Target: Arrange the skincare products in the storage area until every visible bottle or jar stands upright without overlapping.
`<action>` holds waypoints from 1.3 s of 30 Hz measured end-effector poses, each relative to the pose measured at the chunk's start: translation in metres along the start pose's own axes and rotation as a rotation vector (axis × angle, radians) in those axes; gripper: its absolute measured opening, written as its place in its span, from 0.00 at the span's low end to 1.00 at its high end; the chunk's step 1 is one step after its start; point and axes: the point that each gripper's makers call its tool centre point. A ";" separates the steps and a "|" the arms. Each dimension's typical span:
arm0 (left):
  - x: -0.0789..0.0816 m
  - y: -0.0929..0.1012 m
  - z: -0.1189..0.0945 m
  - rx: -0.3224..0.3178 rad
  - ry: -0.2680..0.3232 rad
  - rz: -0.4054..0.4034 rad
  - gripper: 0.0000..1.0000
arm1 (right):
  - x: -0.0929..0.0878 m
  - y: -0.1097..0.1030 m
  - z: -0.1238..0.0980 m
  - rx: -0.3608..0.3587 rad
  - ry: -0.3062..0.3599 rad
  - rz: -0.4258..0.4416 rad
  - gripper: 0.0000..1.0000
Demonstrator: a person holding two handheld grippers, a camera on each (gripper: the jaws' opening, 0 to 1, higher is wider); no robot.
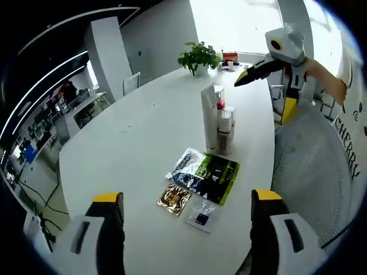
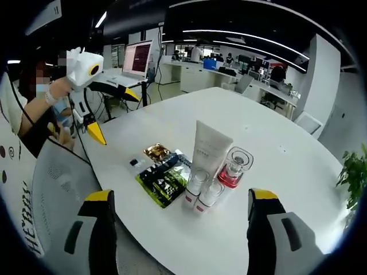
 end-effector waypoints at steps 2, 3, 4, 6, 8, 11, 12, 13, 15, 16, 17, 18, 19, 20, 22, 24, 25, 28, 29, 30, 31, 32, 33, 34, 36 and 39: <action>0.002 0.002 -0.003 0.001 0.019 -0.011 0.93 | 0.001 0.000 0.000 0.001 0.001 -0.002 0.96; 0.004 0.003 -0.004 0.001 0.032 -0.016 0.93 | 0.001 0.000 -0.001 0.003 0.001 -0.004 0.97; 0.005 0.004 -0.005 0.003 0.036 -0.018 0.94 | 0.001 0.000 -0.001 0.003 0.002 -0.004 0.97; 0.005 0.005 -0.007 0.007 0.043 -0.022 0.95 | 0.002 0.001 -0.001 0.001 0.005 -0.006 0.97; 0.006 0.006 -0.010 0.017 0.052 -0.028 0.97 | 0.002 0.001 -0.002 0.000 0.004 -0.005 0.98; 0.007 0.008 -0.014 0.026 0.071 -0.039 0.99 | 0.002 0.002 -0.003 0.001 0.004 -0.001 0.98; 0.007 0.009 -0.015 0.027 0.074 -0.041 0.99 | 0.002 0.002 -0.003 0.001 0.005 -0.001 0.99; 0.007 0.010 -0.016 0.029 0.076 -0.045 0.99 | 0.002 0.002 -0.003 0.000 0.005 -0.002 0.99; 0.006 0.008 -0.017 0.044 0.079 -0.056 0.99 | 0.002 0.001 -0.004 0.000 0.008 -0.006 0.99; 0.005 0.008 -0.017 0.045 0.079 -0.057 0.99 | 0.002 0.001 -0.004 0.001 0.008 -0.004 0.99; 0.005 0.009 -0.018 0.045 0.080 -0.060 0.99 | 0.003 0.001 -0.004 0.001 0.010 -0.004 0.99; 0.005 0.009 -0.017 0.044 0.083 -0.063 0.99 | 0.003 0.001 -0.004 0.002 0.011 -0.005 0.99; 0.005 0.009 -0.017 0.046 0.084 -0.067 0.99 | 0.003 0.001 -0.005 0.001 0.012 -0.005 0.99; 0.006 0.008 -0.016 0.048 0.085 -0.068 0.99 | 0.003 0.001 -0.005 0.001 0.013 -0.006 0.99; 0.005 0.011 -0.019 0.058 0.087 -0.068 0.99 | 0.002 0.000 -0.006 0.001 0.011 -0.006 0.99; 0.005 0.014 -0.022 0.065 0.095 -0.077 0.99 | 0.001 0.000 -0.007 0.000 0.011 -0.008 0.99; 0.005 0.014 -0.023 0.067 0.100 -0.082 0.99 | 0.000 0.000 -0.008 0.000 0.010 -0.010 0.99; 0.008 0.018 -0.024 0.062 0.127 -0.099 0.99 | -0.001 0.000 -0.008 -0.001 0.009 -0.010 0.99; 0.008 0.017 -0.024 0.062 0.125 -0.100 0.99 | -0.001 -0.001 -0.009 -0.001 0.008 -0.011 0.99; 0.007 0.021 -0.023 0.065 0.119 -0.094 0.99 | -0.001 -0.001 -0.009 0.000 0.007 -0.011 0.99; 0.007 0.022 -0.023 0.066 0.112 -0.088 0.99 | -0.001 -0.001 -0.009 -0.002 0.008 -0.010 0.99; 0.005 0.022 -0.023 0.070 0.105 -0.089 0.99 | -0.001 -0.001 -0.010 -0.002 0.008 -0.010 0.99; 0.005 0.021 -0.023 0.072 0.104 -0.090 0.99 | -0.001 -0.001 -0.010 -0.003 0.009 -0.009 0.99; 0.005 0.021 -0.024 0.073 0.107 -0.092 0.99 | -0.001 -0.001 -0.010 -0.004 0.012 -0.008 0.99; 0.005 0.021 -0.025 0.071 0.110 -0.095 0.99 | 0.000 -0.001 -0.011 -0.009 0.016 -0.010 0.99; 0.005 0.024 -0.026 0.073 0.105 -0.089 0.99 | 0.000 0.000 -0.012 -0.015 0.020 -0.006 1.00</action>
Point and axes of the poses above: the point that each gripper's makers call its tool centre point, and the gripper's own axes: z roughly forward along the fingers, y roughly to its right, x roughly out of its top, and after that the axes turned 11 degrees about -x, right-handed
